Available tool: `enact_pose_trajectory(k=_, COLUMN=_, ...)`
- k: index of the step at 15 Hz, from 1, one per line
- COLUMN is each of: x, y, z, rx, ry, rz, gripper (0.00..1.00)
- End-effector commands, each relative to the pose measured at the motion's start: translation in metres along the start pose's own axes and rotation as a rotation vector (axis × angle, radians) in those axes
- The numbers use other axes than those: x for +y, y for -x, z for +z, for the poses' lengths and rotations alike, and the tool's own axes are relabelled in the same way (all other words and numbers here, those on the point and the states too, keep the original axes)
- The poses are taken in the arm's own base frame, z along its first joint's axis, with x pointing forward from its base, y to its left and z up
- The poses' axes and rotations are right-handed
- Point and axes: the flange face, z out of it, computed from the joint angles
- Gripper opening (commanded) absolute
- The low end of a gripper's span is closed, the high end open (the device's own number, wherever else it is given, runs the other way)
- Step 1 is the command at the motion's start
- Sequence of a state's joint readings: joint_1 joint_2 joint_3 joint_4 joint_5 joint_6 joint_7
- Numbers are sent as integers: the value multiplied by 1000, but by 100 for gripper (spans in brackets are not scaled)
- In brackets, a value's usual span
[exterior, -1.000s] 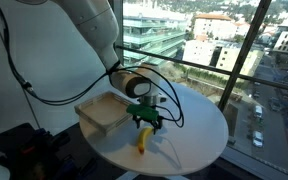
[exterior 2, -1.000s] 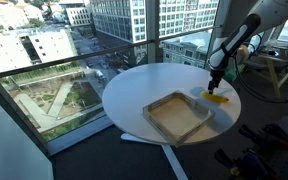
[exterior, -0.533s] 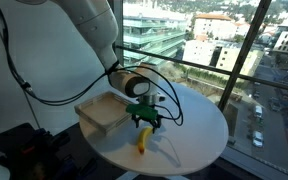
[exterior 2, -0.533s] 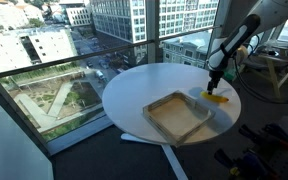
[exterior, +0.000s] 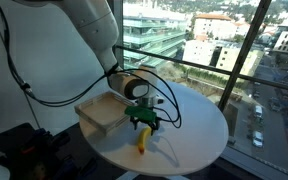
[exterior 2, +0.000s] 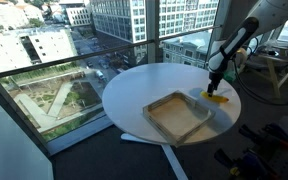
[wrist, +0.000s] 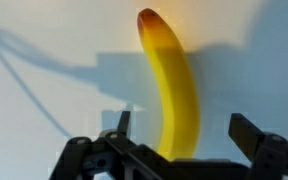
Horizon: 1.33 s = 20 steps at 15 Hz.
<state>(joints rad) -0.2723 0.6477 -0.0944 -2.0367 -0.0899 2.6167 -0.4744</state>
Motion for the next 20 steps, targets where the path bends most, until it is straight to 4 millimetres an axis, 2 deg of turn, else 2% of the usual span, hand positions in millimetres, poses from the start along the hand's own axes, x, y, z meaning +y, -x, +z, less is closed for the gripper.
enact_pose_trajectory(k=1, x=3, y=0, z=3, rx=17, ry=13, rz=-17, gripper=100)
enact_pose_trajectory(k=11, x=0, y=-1, z=18, rx=40, ry=14, rz=-18, gripper=100)
enact_pose_trajectory(k=20, x=0, y=-1, z=22, rx=28, ry=4, rz=-11, gripper=100)
